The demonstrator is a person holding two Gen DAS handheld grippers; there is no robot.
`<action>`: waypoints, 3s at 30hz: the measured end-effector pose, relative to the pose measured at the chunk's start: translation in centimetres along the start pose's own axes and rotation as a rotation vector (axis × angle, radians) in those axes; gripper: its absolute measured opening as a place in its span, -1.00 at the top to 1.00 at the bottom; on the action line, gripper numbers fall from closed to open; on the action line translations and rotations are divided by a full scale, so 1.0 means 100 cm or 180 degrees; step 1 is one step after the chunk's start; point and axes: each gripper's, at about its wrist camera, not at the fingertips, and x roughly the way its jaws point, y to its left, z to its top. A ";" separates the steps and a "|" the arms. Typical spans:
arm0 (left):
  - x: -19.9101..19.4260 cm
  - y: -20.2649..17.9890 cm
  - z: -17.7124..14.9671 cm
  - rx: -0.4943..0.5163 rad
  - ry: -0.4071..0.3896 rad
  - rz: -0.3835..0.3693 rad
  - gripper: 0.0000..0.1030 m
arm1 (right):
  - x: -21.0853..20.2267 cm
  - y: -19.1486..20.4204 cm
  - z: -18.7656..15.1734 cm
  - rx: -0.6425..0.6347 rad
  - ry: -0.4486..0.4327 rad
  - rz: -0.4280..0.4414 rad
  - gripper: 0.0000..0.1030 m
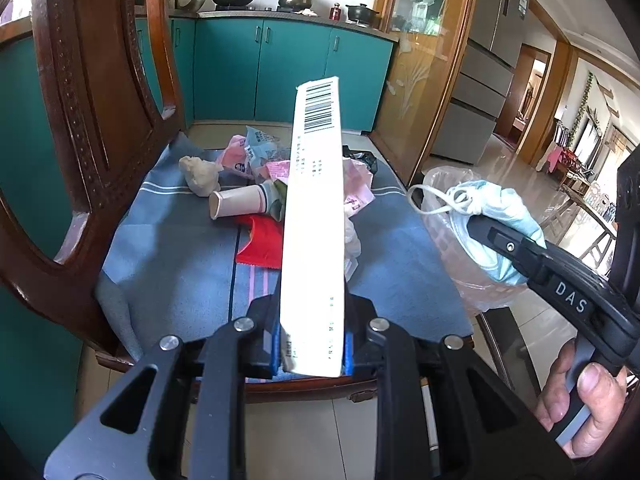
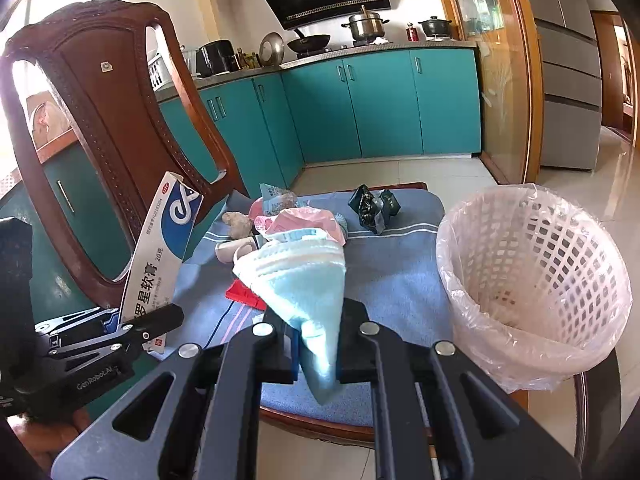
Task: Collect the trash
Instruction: 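Carry the blue mask to the wastebasket and release it with the right tool, then move the toothpaste box over the wastebasket and release it with the left tool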
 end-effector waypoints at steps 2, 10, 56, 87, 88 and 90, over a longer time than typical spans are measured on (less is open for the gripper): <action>-0.002 0.000 0.000 -0.0004 -0.0001 0.0007 0.56 | 0.000 0.001 0.000 -0.0007 0.0003 0.0002 0.76; -0.001 -0.001 0.000 -0.0006 0.0021 0.0016 0.56 | 0.005 0.005 -0.003 -0.0050 0.0042 0.0011 0.76; 0.058 -0.118 0.008 0.0321 0.0135 -0.0314 0.56 | -0.103 -0.139 0.039 0.0570 -0.1026 -0.1057 -0.93; -0.030 -0.026 0.010 0.0093 -0.0415 0.0385 -0.93 | -0.053 -0.027 0.004 -0.0082 -0.0409 -0.0504 -0.93; -0.035 -0.020 0.005 0.0050 -0.0420 0.0378 -0.93 | -0.050 -0.020 0.001 -0.0136 -0.0387 -0.0497 -0.93; -0.037 -0.015 0.001 0.0034 -0.0431 0.0411 -0.93 | -0.045 -0.011 -0.003 -0.0182 -0.0351 -0.0483 -0.93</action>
